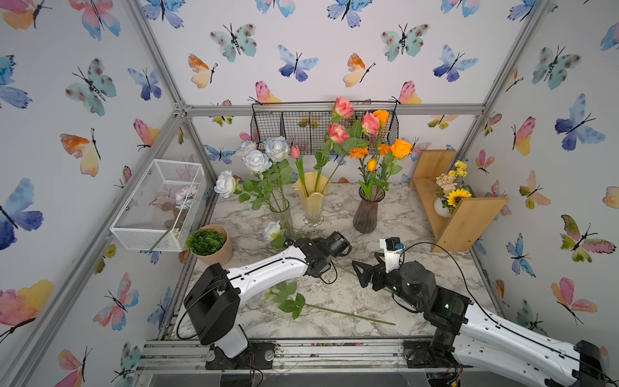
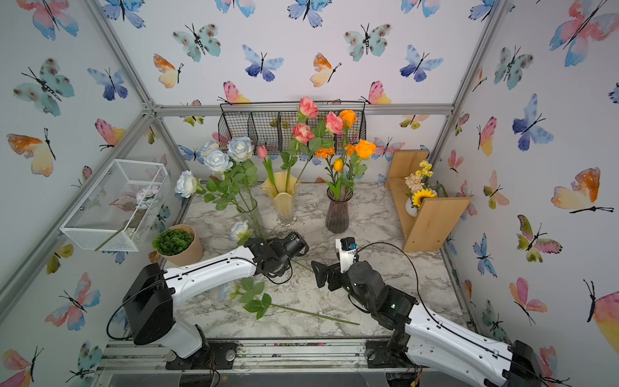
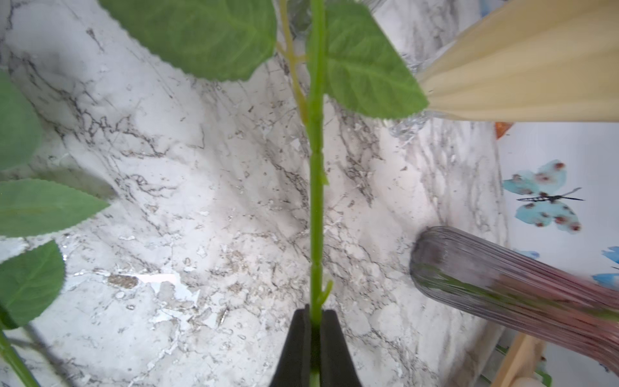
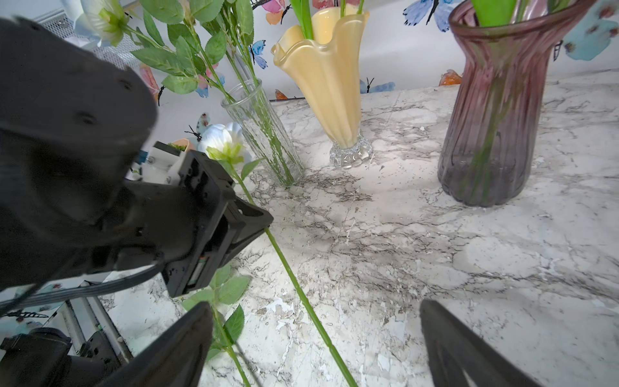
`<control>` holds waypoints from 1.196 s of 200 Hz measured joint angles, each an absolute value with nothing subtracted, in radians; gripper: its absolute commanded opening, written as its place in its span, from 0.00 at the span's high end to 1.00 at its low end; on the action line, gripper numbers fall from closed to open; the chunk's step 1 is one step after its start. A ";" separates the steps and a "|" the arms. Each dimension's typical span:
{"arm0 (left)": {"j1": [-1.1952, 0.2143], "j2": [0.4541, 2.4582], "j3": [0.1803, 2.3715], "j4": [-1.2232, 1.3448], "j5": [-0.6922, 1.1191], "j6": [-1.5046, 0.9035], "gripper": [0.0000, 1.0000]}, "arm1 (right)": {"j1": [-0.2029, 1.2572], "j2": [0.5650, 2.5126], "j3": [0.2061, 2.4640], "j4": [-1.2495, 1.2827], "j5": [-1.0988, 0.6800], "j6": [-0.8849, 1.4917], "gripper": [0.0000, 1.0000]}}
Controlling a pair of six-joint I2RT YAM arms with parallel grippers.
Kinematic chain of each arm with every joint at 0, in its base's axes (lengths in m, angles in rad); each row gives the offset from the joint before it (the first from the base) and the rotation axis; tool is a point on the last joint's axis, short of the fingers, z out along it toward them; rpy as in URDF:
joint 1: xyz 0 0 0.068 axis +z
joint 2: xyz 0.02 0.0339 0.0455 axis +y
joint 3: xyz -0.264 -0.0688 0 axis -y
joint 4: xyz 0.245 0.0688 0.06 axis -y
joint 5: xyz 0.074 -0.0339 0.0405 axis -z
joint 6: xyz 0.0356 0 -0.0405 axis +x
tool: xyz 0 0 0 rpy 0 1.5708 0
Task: Arrange the flowers in different vases according to their colors
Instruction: Pick up the flower at the center of the board, then insert the flower into the vase.
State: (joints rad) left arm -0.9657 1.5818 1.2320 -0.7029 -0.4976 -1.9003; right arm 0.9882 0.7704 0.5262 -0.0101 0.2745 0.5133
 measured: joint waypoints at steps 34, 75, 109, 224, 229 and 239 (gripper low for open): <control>-1.013 1.567 1.285 -0.794 -0.579 -1.868 1.00 | 0.988 0.667 0.524 -0.026 0.333 0.536 0.02; -1.055 1.598 1.486 -0.945 -0.731 -1.728 1.00 | 0.988 0.568 0.539 -0.035 0.375 0.554 0.02; -1.063 1.629 1.695 -1.013 -0.873 -1.502 1.00 | 0.988 0.554 0.561 -0.063 0.392 0.558 0.02; -1.103 1.575 1.925 -0.896 -1.214 -0.709 1.00 | 0.988 0.595 0.566 -0.059 0.402 0.557 0.01; -1.095 1.555 1.900 -0.849 -1.221 -0.651 1.00 | 0.988 0.603 0.566 -0.054 0.402 0.558 0.02; -1.079 1.509 1.841 -0.755 -1.235 -0.540 1.00 | 0.988 0.617 0.566 -0.043 0.401 0.558 0.02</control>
